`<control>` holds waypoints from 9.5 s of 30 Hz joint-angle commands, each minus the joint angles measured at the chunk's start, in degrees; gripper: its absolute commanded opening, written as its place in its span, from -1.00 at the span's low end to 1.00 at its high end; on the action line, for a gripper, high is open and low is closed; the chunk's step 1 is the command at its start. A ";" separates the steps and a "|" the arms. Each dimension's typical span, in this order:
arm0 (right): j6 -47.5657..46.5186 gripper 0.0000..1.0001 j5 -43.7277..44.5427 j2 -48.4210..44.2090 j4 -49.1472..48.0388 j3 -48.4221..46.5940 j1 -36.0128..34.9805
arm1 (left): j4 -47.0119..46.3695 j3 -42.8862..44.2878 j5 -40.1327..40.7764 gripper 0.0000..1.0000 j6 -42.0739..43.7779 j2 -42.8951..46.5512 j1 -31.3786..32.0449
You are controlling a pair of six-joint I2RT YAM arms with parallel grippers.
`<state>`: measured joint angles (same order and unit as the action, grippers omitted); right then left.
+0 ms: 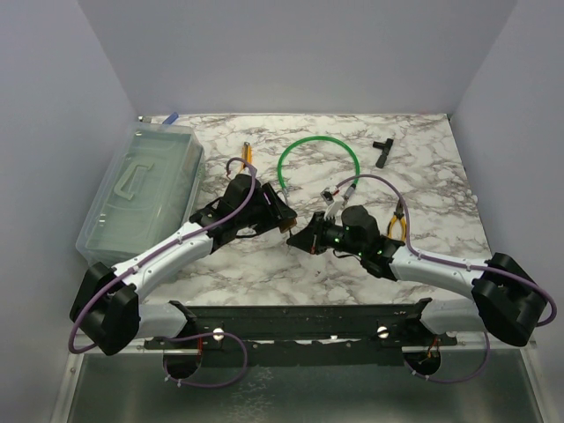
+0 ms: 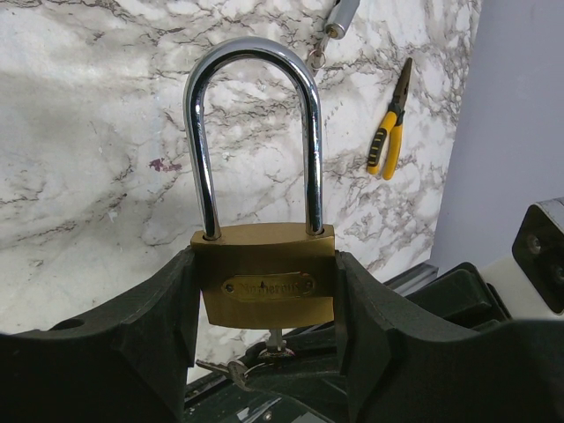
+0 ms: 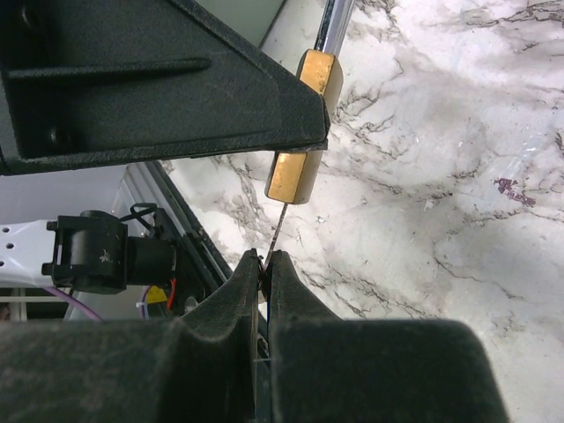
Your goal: Unlock with the key
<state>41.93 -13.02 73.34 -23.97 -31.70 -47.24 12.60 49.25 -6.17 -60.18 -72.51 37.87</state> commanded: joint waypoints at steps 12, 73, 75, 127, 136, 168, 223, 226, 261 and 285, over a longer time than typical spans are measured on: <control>-2.21 -0.99 3.83 -0.36 3.30 -4.34 0.18 | -5.10 -1.30 -2.72 -1.00 2.85 3.19 0.77; -9.23 -0.03 5.32 -3.78 13.42 -5.04 0.84 | -11.94 -0.99 3.66 -1.00 -5.47 -3.93 0.66; -9.24 -0.10 4.92 -2.90 12.77 -5.21 0.84 | -12.22 -1.07 3.48 -1.00 -5.54 -3.86 0.66; -15.72 -0.36 8.74 -4.29 16.61 -7.96 0.84 | -14.55 -1.93 1.79 -1.00 -5.65 -3.02 0.66; -13.98 -0.20 10.25 -6.16 17.90 -7.78 0.84 | -15.83 -1.62 0.90 -1.00 -5.91 -4.15 0.64; -13.28 -0.55 10.37 0.50 13.00 -9.23 0.84 | -16.73 -2.48 0.12 -1.00 -6.26 -2.81 0.57; -1.51 -0.99 4.16 3.81 -0.64 -4.87 2.74 | -28.55 -10.10 -3.12 -1.00 -6.65 4.77 0.61; -0.54 -0.99 2.62 3.50 -2.48 -4.06 3.38 | -30.03 -10.67 -3.44 -1.00 -6.74 5.46 0.63; 5.09 -0.99 -11.46 1.88 -20.38 0.74 6.21 | -45.69 -16.80 -6.65 -1.00 -5.56 12.47 0.70; 11.79 -0.99 -20.41 6.22 -37.09 3.04 8.35 | -57.16 -18.96 -10.66 -1.00 -6.35 14.81 0.64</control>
<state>50.57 -27.11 76.69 -52.71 -29.36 -38.74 -30.20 29.54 -6.52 -63.22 -60.75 36.95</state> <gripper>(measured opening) 0.008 0.564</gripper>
